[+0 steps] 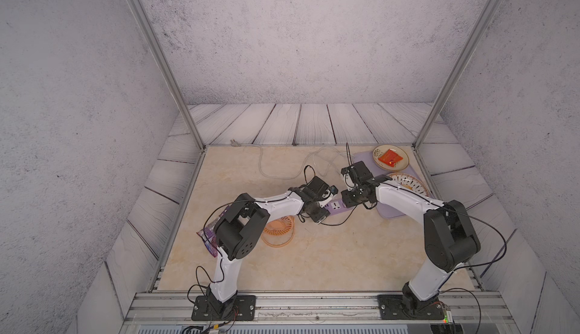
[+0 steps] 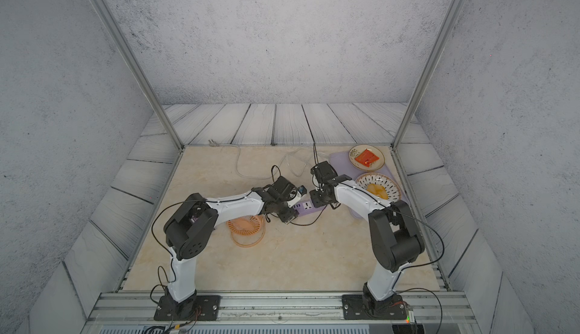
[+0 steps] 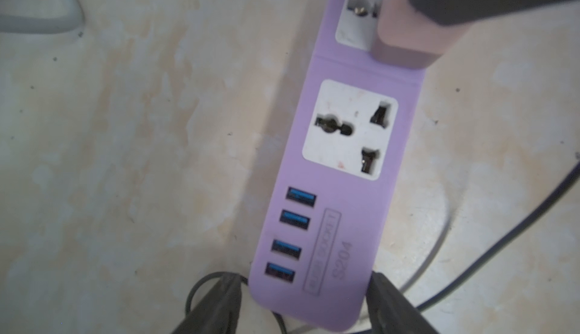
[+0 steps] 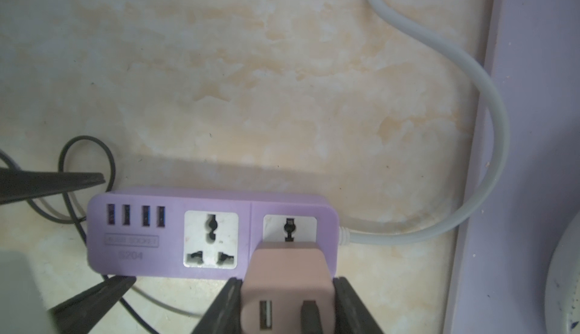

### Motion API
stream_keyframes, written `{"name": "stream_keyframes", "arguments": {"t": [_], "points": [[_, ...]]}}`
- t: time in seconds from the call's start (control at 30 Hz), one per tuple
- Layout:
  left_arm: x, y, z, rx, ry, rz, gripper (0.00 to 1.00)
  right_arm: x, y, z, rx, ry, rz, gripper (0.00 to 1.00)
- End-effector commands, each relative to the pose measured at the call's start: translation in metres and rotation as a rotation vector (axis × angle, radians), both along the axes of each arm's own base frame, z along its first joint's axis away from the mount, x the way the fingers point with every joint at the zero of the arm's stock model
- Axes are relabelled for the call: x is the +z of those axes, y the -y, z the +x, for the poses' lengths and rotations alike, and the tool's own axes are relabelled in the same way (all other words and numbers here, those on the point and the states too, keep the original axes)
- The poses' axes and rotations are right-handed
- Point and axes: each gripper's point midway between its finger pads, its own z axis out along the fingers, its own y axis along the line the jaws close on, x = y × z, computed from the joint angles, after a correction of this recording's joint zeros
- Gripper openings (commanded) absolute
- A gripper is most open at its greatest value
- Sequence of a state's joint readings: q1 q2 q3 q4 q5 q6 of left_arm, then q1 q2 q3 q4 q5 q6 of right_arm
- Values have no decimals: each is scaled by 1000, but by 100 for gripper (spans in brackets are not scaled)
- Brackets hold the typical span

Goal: Unplug the desk fan from the power strip
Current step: Remove the plug from the socket.

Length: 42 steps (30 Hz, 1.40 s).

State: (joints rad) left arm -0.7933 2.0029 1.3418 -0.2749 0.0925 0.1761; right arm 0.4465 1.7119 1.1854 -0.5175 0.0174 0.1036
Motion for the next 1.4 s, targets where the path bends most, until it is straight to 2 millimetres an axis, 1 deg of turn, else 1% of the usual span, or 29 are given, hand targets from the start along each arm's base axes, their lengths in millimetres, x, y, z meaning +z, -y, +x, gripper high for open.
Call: {"name": "stream_keyframes", "arguments": {"t": [0.0,0.1,0.3,0.37,0.53,0.6,0.8,1.0,1.23,1.37], "points": [[0,6,11,-14,5,-9,70,-5,-3,-9,19,-25,6,45],[-4,9,10,-26,-15,-17,69,-7,-3,-10,21,-32,5,45],[-13,10,5,-42,-49,-17,65,-6,-3,-10,17,-28,10,45],[-15,10,4,-44,-52,-16,61,-5,-3,-10,17,-25,12,45],[-17,10,3,-49,-59,-19,43,-7,-2,-11,15,-27,7,50],[-17,11,2,-51,-61,-22,40,-7,-2,-10,14,-25,6,53],[-15,10,0,-65,-56,-25,38,-5,-1,-7,11,-16,-4,55],[-15,9,-2,-74,-53,-24,37,-6,-2,-6,11,-17,-3,54],[-15,8,-1,-73,-51,-17,35,-6,-2,-6,11,-14,0,47],[-16,8,-1,-71,-54,-17,34,-5,-4,-8,12,-10,6,40]]}}
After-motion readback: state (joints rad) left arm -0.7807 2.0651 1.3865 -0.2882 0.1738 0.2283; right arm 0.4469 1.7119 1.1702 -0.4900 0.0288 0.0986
